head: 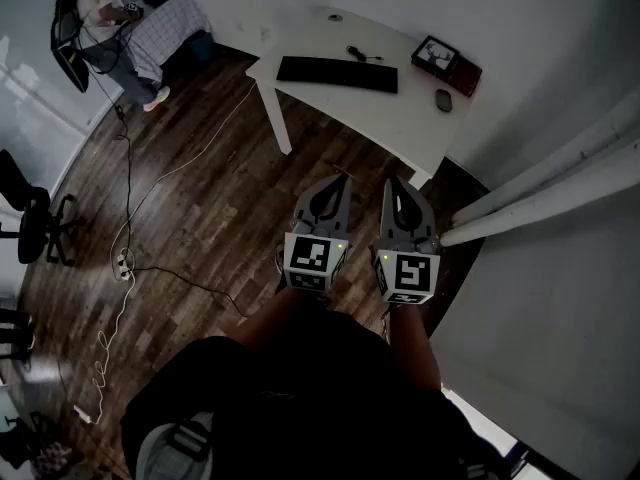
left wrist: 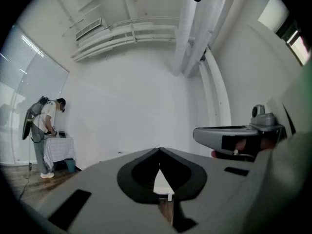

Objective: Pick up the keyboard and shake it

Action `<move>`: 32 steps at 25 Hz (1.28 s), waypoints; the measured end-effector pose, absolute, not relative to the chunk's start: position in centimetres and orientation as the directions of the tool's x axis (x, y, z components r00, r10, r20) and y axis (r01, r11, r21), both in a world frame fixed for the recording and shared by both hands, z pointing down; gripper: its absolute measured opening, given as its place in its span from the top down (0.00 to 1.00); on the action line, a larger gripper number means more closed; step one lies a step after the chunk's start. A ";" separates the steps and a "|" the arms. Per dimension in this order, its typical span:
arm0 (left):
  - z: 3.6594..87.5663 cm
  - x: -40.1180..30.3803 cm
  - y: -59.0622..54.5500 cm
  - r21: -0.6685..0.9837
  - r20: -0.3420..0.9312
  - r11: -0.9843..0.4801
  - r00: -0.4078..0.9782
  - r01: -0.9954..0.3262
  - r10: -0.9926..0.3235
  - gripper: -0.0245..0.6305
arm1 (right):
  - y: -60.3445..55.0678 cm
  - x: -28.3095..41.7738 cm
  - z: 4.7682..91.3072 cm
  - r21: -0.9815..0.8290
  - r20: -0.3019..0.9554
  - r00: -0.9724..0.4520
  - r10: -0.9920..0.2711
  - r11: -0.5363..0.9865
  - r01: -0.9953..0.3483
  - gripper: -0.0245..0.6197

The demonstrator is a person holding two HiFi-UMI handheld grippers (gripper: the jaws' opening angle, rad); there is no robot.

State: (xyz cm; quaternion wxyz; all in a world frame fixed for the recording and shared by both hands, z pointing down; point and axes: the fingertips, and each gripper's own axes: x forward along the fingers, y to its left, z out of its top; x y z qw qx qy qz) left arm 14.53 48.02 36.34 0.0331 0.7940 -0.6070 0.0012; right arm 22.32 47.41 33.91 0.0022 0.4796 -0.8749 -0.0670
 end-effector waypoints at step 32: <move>41.6 -6.2 39.8 0.099 0.174 -0.035 0.052 -0.995 -0.983 0.96 | 37.9 -0.9 38.0 0.136 0.051 -0.766 -0.640 0.765 -0.630 0.93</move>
